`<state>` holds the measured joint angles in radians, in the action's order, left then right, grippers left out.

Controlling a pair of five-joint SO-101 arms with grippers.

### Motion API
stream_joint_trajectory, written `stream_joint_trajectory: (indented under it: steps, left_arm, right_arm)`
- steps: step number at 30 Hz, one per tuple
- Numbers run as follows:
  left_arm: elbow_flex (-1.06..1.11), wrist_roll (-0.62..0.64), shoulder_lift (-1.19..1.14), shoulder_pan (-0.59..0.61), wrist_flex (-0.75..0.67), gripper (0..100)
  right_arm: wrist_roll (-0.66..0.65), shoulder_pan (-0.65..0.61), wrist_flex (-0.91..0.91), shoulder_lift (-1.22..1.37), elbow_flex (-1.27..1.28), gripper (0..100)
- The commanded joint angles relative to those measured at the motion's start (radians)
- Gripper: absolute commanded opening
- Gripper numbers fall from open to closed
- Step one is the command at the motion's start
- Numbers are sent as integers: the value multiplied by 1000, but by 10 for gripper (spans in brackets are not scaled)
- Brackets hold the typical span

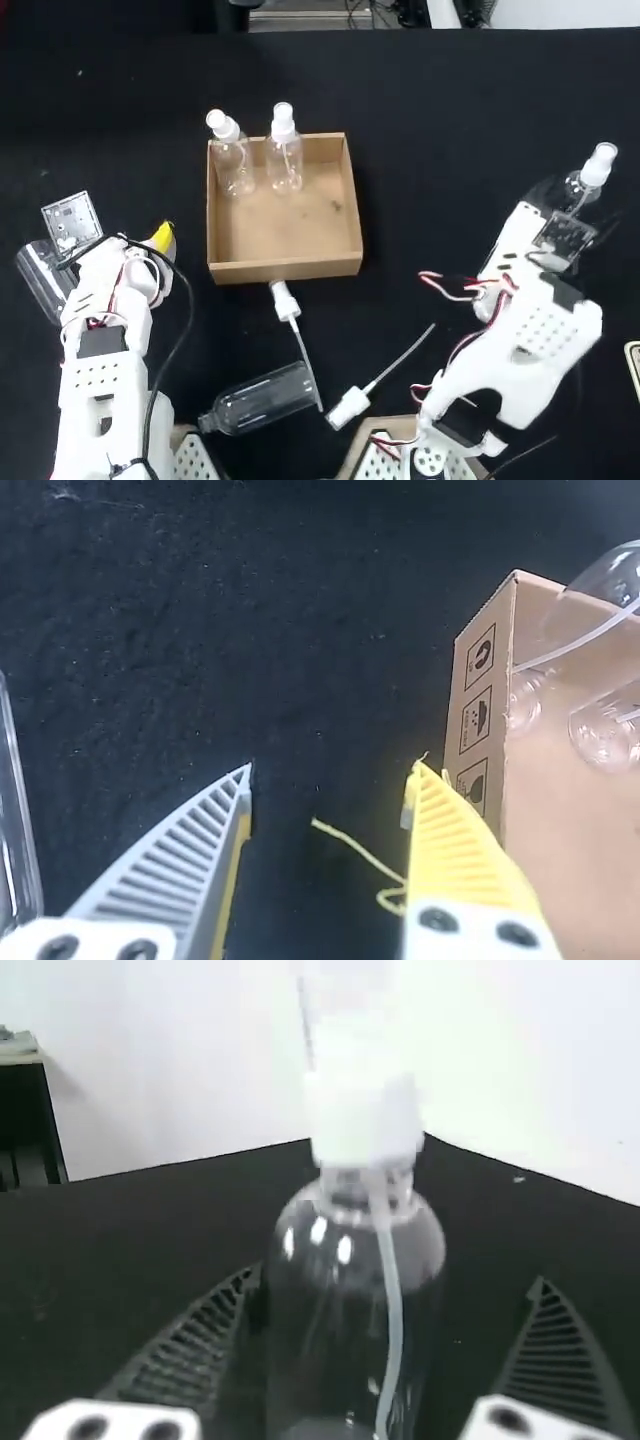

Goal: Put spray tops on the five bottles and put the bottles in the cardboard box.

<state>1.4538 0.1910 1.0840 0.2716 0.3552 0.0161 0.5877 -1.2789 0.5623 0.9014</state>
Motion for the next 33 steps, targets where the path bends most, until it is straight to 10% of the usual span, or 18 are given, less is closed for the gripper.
stream_joint_trajectory:
  steps: [1,33]
  left_arm:
    - [-10,5,11,5,-18,227]
    - [-8,0,11,5,-18,227]
  right_arm:
    - [8,-31,219,-214,4,342]
    - [8,-43,388,-283,-27,340]
